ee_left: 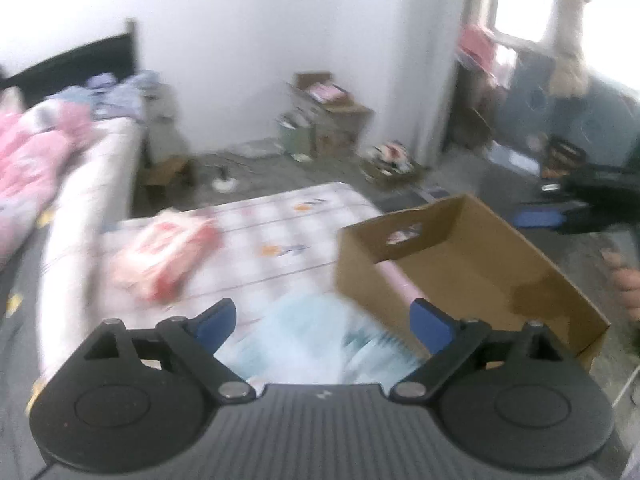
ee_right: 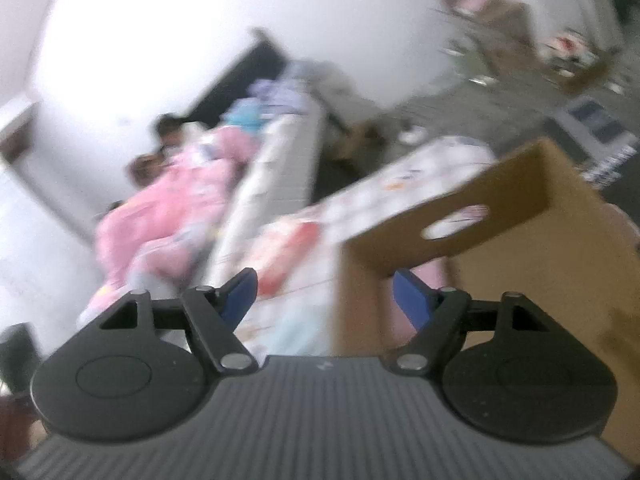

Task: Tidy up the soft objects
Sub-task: 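Move the right tool back to the pile toward the bandage box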

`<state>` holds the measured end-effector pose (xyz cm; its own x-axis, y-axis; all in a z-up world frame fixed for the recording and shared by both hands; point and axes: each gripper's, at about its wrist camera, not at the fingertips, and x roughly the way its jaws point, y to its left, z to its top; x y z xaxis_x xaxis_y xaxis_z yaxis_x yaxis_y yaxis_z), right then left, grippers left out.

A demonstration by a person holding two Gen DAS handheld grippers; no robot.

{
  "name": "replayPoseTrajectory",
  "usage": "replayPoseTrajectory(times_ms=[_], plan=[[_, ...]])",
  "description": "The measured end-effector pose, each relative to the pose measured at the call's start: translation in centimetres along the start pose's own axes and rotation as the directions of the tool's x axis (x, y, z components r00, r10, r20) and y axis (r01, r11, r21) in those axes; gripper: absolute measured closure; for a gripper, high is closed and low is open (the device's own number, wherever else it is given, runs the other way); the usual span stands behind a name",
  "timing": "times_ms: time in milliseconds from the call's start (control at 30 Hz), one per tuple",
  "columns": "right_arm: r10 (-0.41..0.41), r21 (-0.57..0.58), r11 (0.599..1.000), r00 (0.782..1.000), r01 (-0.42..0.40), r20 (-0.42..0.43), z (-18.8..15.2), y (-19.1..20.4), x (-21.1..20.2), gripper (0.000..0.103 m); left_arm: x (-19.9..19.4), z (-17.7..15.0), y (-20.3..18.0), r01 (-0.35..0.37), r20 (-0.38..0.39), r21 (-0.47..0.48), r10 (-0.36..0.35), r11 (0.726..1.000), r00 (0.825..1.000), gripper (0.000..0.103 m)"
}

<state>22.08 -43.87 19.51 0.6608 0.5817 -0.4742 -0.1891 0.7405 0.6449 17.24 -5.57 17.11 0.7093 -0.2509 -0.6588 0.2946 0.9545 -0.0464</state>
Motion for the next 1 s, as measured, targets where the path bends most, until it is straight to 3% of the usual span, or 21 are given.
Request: replayPoseTrajectory(times_ms=[133,267,433,600,700,800,1000], plan=[[0.119,-0.084,0.989,0.992,-0.122,-0.045,-3.9,4.8,-1.5,0.025,-3.9,-5.9,4.0,-0.087,-0.005,-0.104,0.087,0.991,0.996,0.009],[0.21,-0.114,0.966,0.962,-0.232,-0.175,-9.6,8.6,0.9,0.025,-6.1,-12.7,7.1,-0.161,-0.062,-0.211,0.151,0.964,0.987,0.01],[0.227,-0.115,0.951,0.902,-0.286,-0.367,-17.7,11.7,6.9,0.027,-7.5,-20.5,9.4,-0.211,-0.124,-0.29,0.182,0.933,0.975,0.015],[0.185,-0.117,0.955,0.854,-0.273,-0.487,-24.7,13.1,13.0,0.034,-7.2,-26.0,10.7,-0.24,-0.191,-0.336,0.184,0.911,0.964,0.031],[0.146,-0.124,0.961,0.835,-0.247,-0.53,-26.6,13.5,15.1,0.037,-6.3,-27.1,10.9,-0.252,-0.224,-0.325,0.185,0.911,0.957,0.039],[0.145,-0.135,0.957,0.825,-0.257,-0.547,-26.9,14.3,16.2,0.037,-6.6,-27.2,10.9,-0.24,-0.197,-0.312,0.185,0.919,0.963,0.039],[0.124,-0.203,0.944,0.849,-0.261,-0.513,-24.9,16.6,15.6,0.037,-6.4,-24.4,10.4,-0.206,-0.125,-0.278,0.178,0.938,0.976,0.039]])
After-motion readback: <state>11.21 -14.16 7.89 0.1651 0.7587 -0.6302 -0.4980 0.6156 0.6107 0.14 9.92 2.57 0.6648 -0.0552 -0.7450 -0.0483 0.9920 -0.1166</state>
